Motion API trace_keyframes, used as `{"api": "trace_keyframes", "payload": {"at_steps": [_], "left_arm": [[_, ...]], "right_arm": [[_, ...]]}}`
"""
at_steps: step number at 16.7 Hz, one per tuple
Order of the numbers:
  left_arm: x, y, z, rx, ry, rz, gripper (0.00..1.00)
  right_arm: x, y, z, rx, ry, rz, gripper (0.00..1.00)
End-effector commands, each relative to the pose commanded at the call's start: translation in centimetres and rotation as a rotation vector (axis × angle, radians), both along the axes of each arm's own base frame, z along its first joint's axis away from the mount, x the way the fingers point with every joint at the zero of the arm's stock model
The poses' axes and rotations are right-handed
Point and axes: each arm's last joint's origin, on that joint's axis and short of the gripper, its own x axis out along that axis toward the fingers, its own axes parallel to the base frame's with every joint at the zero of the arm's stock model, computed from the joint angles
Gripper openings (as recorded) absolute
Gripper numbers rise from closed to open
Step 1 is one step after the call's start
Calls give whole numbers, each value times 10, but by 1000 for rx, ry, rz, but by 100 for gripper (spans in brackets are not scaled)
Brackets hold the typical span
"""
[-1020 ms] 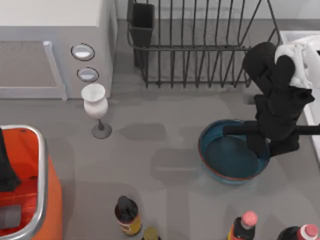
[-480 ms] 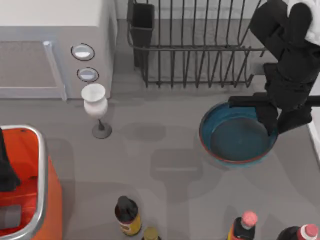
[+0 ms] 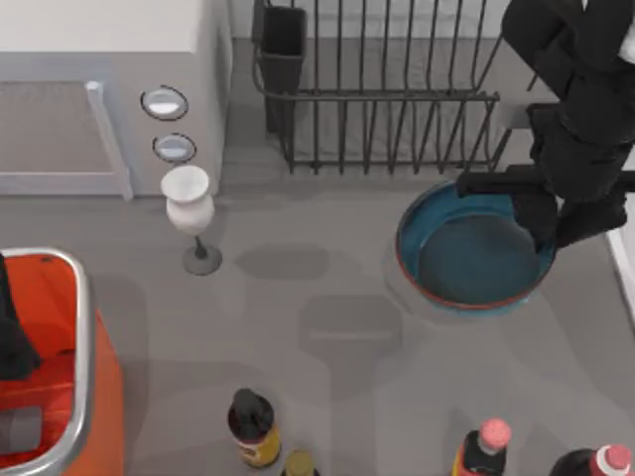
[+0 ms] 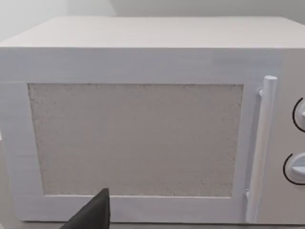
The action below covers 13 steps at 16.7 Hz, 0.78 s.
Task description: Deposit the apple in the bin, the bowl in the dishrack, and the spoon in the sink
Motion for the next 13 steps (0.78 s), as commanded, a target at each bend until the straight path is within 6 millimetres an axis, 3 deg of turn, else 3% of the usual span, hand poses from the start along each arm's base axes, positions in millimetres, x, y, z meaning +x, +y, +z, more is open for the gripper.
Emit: {"api": "trace_keyframes", "payload": {"at_steps": [3,7,13], "left_arm": [[0,0,0,0,0,0,100],[0,0,0,0,0,0,100],[0,0,0,0,0,0,100]], "right_arm": [[-3,19,12,-30,-153,83,0],[-17,60,43,-91,-525,224,0],[-73,119,121,-91,-1202,224,0]]}}
